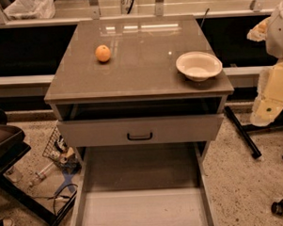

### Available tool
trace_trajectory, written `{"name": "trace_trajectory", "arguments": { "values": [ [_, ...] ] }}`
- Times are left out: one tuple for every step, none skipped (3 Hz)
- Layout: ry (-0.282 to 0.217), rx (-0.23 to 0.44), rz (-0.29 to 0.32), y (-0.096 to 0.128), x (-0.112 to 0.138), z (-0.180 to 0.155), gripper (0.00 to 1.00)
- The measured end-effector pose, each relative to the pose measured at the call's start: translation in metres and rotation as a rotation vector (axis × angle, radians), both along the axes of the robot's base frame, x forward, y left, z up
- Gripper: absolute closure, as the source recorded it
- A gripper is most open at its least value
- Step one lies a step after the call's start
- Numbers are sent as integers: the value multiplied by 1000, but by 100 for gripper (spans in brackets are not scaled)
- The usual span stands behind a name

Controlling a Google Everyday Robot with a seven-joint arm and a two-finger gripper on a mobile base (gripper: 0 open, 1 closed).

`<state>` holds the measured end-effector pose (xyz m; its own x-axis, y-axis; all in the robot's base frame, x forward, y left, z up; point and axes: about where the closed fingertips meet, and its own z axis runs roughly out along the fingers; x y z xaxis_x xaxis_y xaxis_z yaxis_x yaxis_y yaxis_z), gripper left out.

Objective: Place orange into middle drawer

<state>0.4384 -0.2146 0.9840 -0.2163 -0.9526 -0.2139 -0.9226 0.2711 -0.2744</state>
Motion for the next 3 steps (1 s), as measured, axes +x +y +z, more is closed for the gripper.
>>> {"name": "trace_trajectory", "arguments": {
  "values": [
    [0, 0, 0, 0, 0, 0, 0],
    [-63, 209, -84, 16, 44, 2, 0],
    [-147, 406, -160, 33, 96, 8, 0]
  ]
}}
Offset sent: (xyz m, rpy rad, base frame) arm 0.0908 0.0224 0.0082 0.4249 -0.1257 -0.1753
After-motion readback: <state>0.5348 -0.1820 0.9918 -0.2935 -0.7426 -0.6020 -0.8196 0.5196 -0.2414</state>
